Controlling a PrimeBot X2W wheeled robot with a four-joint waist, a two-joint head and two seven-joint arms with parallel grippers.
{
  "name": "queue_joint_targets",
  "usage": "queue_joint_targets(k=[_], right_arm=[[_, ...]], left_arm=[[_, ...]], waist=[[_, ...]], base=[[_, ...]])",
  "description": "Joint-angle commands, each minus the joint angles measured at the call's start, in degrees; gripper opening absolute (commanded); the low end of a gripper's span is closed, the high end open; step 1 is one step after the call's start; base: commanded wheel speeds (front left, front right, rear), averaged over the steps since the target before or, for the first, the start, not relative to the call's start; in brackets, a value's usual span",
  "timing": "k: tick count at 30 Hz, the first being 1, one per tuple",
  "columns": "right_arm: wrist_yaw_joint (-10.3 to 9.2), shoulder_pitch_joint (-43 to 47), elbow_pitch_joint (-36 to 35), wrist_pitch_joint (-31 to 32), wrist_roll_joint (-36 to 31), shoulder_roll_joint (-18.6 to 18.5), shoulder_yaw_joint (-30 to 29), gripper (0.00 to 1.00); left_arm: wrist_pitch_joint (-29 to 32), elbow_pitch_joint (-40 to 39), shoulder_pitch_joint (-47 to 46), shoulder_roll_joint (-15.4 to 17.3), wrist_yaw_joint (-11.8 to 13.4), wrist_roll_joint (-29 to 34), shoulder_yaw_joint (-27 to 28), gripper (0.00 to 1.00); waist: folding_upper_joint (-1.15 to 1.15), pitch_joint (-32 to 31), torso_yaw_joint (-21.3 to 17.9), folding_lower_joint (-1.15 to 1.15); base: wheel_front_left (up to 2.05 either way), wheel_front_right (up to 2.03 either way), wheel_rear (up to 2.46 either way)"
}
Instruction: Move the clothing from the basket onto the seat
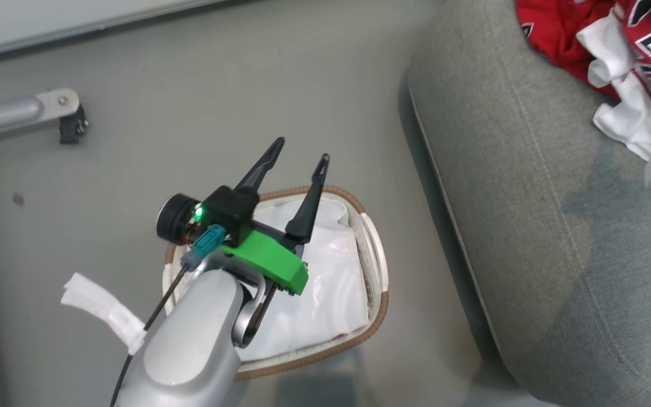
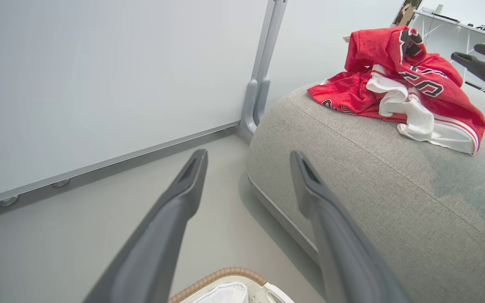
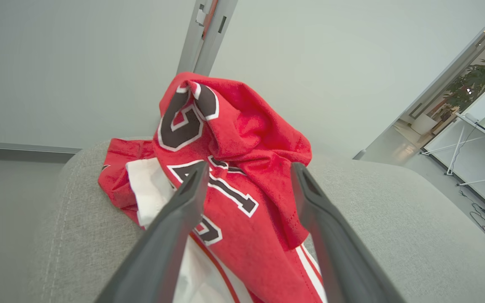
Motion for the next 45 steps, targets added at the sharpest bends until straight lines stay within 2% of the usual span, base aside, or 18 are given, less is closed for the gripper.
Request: queue_joint_targets(k=[1, 9, 15, 19, 27, 37, 45], right_arm=[[-0.08, 0.9, -0.3, 0.0, 0.9, -0.3, 0.7, 1.0], [-0.08, 3.8, -1.2, 0.0, 3.3, 1.7, 7.5, 1.0], [-0.08, 7.9, -2.4, 0.0, 7.4, 4.7, 12.1, 1.0], [-0.08, 11.6, -3.0, 0.0, 11.0, 6.2, 14.7, 1.0], [-0.08, 19.7, -4.7, 0.0, 19.8, 6.5, 21.4, 1.0], [-0.08, 27.9, -7.8, 0.0, 24.5, 6.5, 24.3, 1.0], [-0.08, 29.2, -8.1, 0.0, 25.9, 6.5, 25.0, 1.0]], left_arm=[[0.0, -0.6, 1.7, -0.2, -0.2, -0.3, 1.2, 1.0], [0.0, -0.8, 7.5, -0.6, 0.2, -0.7, 7.9, 1.0], [0.0, -0.8, 12.9, -0.7, 0.9, -0.2, 14.2, 1.0], [0.0, -1.4, 16.9, -0.8, 1.4, 0.4, 18.6, 1.0], [0.0, -3.5, 23.7, -0.8, 1.1, 1.9, 25.9, 1.0], [0.0, -5.9, 29.1, -0.8, 0.6, 0.7, 26.3, 1.0], [0.0, -6.0, 29.3, -0.8, 0.7, 0.2, 25.4, 1.0]], waist=[[0.0, -5.2, 0.9, 0.0], [0.0, -13.2, 3.3, 0.0], [0.0, -17.6, 4.9, 0.0], [0.0, -19.6, 5.9, 0.0], [0.0, -21.0, 6.7, 0.0], [0.0, -21.0, 7.4, 0.0], [0.0, -20.7, 7.2, 0.0]], base=[[0.0, 0.0, 0.0], [0.0, 0.0, 0.0], [0.0, 0.0, 0.0], [0.0, 0.0, 0.0], [0.0, 0.0, 0.0], [0.0, 0.0, 0.0], [0.0, 0.0, 0.0]])
